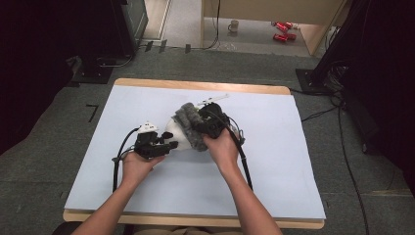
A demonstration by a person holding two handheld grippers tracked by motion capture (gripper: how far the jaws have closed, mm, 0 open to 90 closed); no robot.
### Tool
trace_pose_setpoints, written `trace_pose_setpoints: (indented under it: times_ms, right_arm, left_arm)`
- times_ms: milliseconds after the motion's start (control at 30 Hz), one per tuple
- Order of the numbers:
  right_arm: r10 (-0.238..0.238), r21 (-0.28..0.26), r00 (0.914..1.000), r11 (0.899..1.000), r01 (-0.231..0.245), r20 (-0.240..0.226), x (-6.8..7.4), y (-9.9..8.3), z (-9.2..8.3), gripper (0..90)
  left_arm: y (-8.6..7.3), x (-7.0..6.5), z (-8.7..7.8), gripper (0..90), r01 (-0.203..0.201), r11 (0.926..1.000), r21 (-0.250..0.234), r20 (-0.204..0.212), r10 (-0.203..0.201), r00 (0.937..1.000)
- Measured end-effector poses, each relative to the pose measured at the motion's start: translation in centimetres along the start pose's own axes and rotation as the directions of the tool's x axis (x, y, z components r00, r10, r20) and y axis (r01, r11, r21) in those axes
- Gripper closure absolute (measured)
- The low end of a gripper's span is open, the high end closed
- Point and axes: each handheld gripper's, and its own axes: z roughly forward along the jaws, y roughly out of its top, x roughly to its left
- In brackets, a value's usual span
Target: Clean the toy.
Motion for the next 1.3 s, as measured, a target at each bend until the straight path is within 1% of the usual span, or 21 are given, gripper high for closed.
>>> trace_pose_setpoints:
  times_ms: [67,133,200,233,300,333,400,500,600,667,733,767,800,833,900,1000,1067,1133,1167,1300]
  right_arm:
    - [0.031,0.001,0.9995,1.000,-0.031,-0.011,-1.1,-0.3,-0.5,77.9]
    - [0.044,0.001,0.9989,0.999,-0.044,-0.016,-1.9,-0.6,-1.1,77.3]
    - [0.064,-0.006,0.9979,0.998,-0.064,-0.004,-2.9,-0.9,-1.9,76.1]
    - [0.067,-0.016,0.9977,0.998,-0.067,0.004,-3.4,-1.0,-2.3,76.9]
    - [0.082,-0.014,0.9963,0.997,-0.082,0.025,-4.2,-1.2,-3.1,79.3]
    - [0.089,-0.010,0.9957,0.996,-0.088,0.026,-4.5,-1.3,-3.3,80.0]
    - [0.083,0.001,0.9961,0.997,-0.083,0.029,-4.7,-1.6,-3.7,81.2]
    - [0.078,0.005,0.9964,0.997,-0.078,0.033,-4.9,-1.7,-4.1,81.7]
    - [0.088,-0.004,0.9956,0.996,-0.088,0.033,-5.1,-1.7,-4.4,81.7]
    - [0.091,-0.007,0.9951,0.996,-0.091,0.036,-5.0,-1.6,-4.7,81.7]
    - [0.083,-0.005,0.9959,0.997,-0.083,0.036,-5.0,-1.4,-5.0,81.7]
    - [0.083,0.004,0.9958,0.997,-0.083,0.038,-5.0,-1.3,-5.2,81.7]
    - [0.083,0.006,0.9959,0.996,-0.084,0.035,-5.0,-1.2,-5.3,81.7]
    - [0.098,0.000,0.9949,0.995,-0.098,0.026,-4.9,-1.0,-5.6,81.7]
    - [0.101,-0.017,0.9948,0.995,-0.101,0.013,-4.6,-0.5,-6.2,81.7]
    - [0.083,-0.030,0.9965,0.996,-0.083,0.008,-3.6,0.7,-6.8,81.6]
    - [0.068,-0.033,0.9977,0.997,-0.068,-0.003,-2.8,1.5,-6.7,81.6]
    - [0.053,-0.030,0.9985,0.998,-0.053,-0.010,-2.1,2.3,-6.1,81.4]
    - [0.045,-0.023,0.9989,0.999,-0.046,-0.011,-1.6,2.7,-5.6,81.4]
    - [0.044,0.005,0.9977,0.999,-0.043,-0.052,-0.2,3.8,-3.6,81.4]
  left_arm:
    - [0.0,0.1,0.1,54.6,0.000,1.0000,-0.010,0.010,0.000,1.0000]
    - [0.0,0.3,0.1,54.7,0.005,0.9999,-0.010,0.014,-0.005,0.9999]
    - [0.0,0.5,0.1,54.8,0.013,0.9999,-0.010,0.022,-0.013,0.9997]
    - [0.0,0.5,0.1,54.8,0.013,0.9999,-0.011,0.024,-0.013,0.9996]
    - [-0.1,0.5,0.1,54.9,0.012,0.9998,-0.015,0.028,-0.012,0.9995]
    - [-0.1,0.5,0.2,54.8,0.004,0.9999,-0.015,0.029,-0.004,0.9996]
    - [-0.1,0.4,0.2,54.8,-0.004,0.9999,-0.012,0.028,0.004,0.9996]
    - [-0.1,0.5,0.2,54.8,0.000,1.0000,-0.009,0.032,0.001,0.9995]
    - [-0.1,0.5,0.2,54.8,0.003,0.9999,-0.011,0.034,-0.003,0.9994]
    - [-0.1,0.6,0.2,54.8,0.002,0.9999,-0.011,0.035,-0.002,0.9994]
    - [-0.1,0.5,0.1,54.7,-0.011,0.9998,-0.018,0.032,0.012,0.9994]
    - [-0.1,0.4,0.1,54.7,-0.011,0.9998,-0.018,0.032,0.011,0.9994]
    - [-0.1,0.4,0.1,54.7,-0.004,0.9998,-0.017,0.031,0.005,0.9995]
    - [-0.1,0.5,0.1,54.7,0.001,0.9999,-0.017,0.031,0.000,0.9995]
    - [0.0,0.7,0.0,54.7,0.019,0.9997,-0.013,0.031,-0.018,0.9993]
    - [0.0,0.8,0.0,54.7,0.027,0.9995,-0.014,0.031,-0.027,0.9992]
    - [0.0,0.7,0.0,54.7,0.025,0.9995,-0.018,0.030,-0.024,0.9993]
    - [0.1,0.6,-0.1,54.7,0.028,0.9994,-0.020,0.031,-0.027,0.9992]
    - [0.1,0.6,-0.1,54.7,0.031,0.9993,-0.022,0.032,-0.030,0.9990]
    - [0.1,0.7,-0.1,54.8,0.033,0.9990,-0.030,0.036,-0.032,0.9988]
